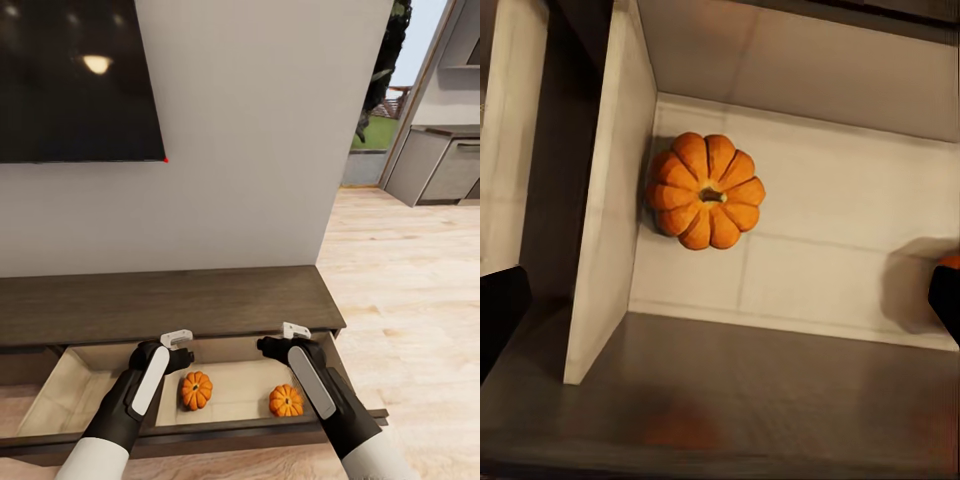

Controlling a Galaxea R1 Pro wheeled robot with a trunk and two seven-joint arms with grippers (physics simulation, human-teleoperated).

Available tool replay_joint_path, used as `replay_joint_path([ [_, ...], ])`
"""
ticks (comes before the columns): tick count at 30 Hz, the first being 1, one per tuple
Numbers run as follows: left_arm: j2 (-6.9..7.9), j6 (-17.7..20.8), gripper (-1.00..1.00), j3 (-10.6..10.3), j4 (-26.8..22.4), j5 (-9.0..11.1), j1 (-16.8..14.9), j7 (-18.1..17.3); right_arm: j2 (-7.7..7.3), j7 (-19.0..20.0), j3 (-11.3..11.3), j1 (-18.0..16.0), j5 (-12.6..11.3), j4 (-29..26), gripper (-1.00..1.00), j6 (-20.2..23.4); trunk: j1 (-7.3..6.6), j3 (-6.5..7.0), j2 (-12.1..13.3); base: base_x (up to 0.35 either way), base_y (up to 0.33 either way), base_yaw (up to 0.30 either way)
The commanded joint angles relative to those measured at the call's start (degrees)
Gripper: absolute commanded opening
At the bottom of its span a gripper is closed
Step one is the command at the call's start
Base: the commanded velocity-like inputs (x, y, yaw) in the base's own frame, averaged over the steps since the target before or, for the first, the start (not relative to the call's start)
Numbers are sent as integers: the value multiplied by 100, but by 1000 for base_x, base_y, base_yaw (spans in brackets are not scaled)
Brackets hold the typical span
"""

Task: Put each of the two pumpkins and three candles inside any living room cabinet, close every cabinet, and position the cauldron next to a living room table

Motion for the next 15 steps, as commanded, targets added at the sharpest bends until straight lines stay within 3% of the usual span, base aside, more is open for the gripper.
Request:
replay_joint_path([
  [1,3,9,100,-2,-5,60,-3,58,5,-63,-59,-4,-82,16,100,38,-23,13,39,0,0,0],
  [4,6,10,100,8,-5,57,-3,61,8,-100,-141,-4,-98,63,100,117,-89,67,160,0,0,0],
  [11,40,5,100,19,43,44,-3,66,35,-939,-172,-4,-136,101,100,161,-243,193,440,0,0,0],
  [15,61,3,100,21,46,43,-3,66,28,-1062,-175,-4,-142,103,100,163,-331,265,601,0,0,0],
])
